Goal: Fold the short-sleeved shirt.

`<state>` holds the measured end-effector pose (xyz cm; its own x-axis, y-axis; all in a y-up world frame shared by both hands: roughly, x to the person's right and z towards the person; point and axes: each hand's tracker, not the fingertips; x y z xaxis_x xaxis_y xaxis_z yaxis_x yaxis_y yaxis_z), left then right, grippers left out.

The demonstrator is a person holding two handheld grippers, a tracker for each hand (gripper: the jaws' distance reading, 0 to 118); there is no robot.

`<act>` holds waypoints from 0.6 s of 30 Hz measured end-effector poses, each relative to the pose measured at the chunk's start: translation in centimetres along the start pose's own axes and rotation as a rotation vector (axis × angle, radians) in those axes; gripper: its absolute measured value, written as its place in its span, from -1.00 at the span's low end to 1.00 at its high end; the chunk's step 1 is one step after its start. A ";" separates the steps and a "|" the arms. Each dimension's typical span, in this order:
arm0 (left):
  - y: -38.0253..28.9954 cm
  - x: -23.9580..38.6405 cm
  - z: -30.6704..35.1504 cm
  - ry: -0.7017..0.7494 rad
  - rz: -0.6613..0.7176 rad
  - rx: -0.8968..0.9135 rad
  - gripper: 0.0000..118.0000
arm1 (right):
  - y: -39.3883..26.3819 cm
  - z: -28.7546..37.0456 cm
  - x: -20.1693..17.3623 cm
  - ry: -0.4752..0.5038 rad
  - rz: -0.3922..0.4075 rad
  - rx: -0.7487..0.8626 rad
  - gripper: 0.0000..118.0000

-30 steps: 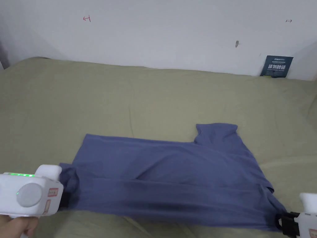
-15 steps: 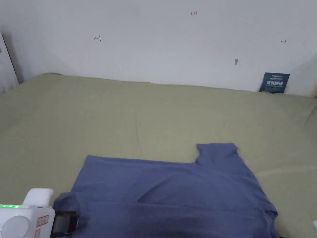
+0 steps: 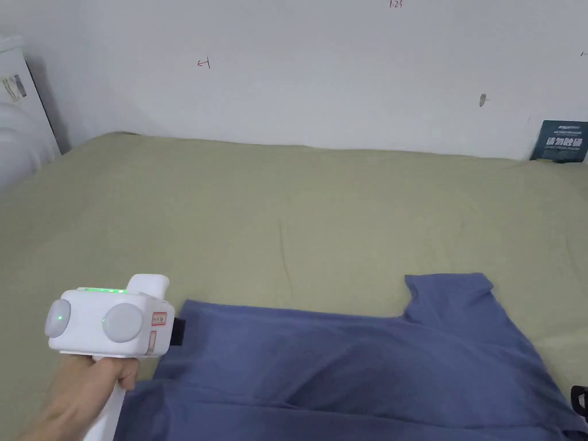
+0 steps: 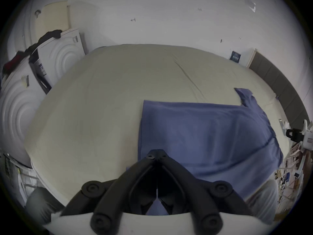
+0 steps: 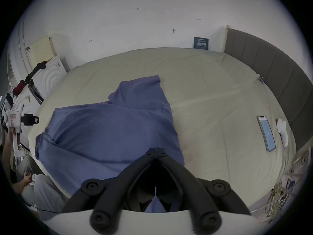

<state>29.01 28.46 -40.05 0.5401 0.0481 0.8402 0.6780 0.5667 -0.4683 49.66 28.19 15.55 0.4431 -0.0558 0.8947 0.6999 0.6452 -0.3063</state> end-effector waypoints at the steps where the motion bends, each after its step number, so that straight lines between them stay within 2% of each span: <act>1: 0.0 -0.3 -0.8 0.001 0.013 -0.007 -1.00 | 0.7 -1.0 -0.1 -0.013 0.007 -0.013 -0.99; 2: 0.9 -0.4 -2.1 0.010 0.029 -0.006 -0.97 | 1.2 -2.0 -0.1 -0.014 0.014 -0.022 -0.99; 3: 1.8 -0.5 -3.2 0.021 0.045 -0.003 -0.32 | 1.7 -2.8 0.1 -0.015 0.014 -0.027 -0.99; 4: 2.8 -0.6 -4.6 0.054 0.031 -0.012 0.52 | 2.2 -3.6 0.2 -0.022 0.012 -0.038 -0.99; 5: 3.0 -0.5 -5.7 0.090 0.013 -0.064 1.00 | 2.5 -4.4 0.2 -0.023 0.013 -0.049 -0.99; 6: 3.4 -0.5 -6.4 0.091 0.037 -0.066 0.93 | 2.8 -5.1 0.2 -0.024 0.016 -0.058 -0.99; 11: 0.9 0.7 -10.9 0.118 -0.020 -0.118 0.92 | 3.8 -8.1 1.3 -0.039 0.027 -0.094 -0.99; 12: 0.3 1.0 -11.5 0.127 -0.032 -0.122 0.86 | 3.9 -8.5 1.2 -0.034 0.029 -0.098 -0.99; 13: 3.7 -0.6 -12.7 0.147 -0.035 -0.119 0.71 | 4.0 -8.8 1.1 -0.032 0.029 -0.102 -0.99; 14: 3.8 -0.6 -13.0 0.148 -0.033 -0.124 0.38 | 4.1 -9.1 0.9 -0.029 0.028 -0.103 -0.99; 16: 3.6 -1.0 -13.4 0.025 0.005 -0.136 -0.18 | 4.7 -9.7 1.7 -0.016 0.028 -0.104 -0.99; 17: 3.9 1.4 -9.7 0.098 -0.026 -0.114 -0.65 | 4.9 -10.0 1.4 -0.017 0.033 -0.109 -0.99; 18: 4.0 1.9 -9.0 0.097 -0.057 -0.103 -1.00 | 5.1 -10.2 1.1 -0.022 0.040 -0.115 -0.99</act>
<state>37.21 23.41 -42.77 0.5417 -0.0640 0.8382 0.7537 0.4785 -0.4505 59.47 23.67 11.65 0.4604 -0.0145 0.8876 0.7420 0.5551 -0.3759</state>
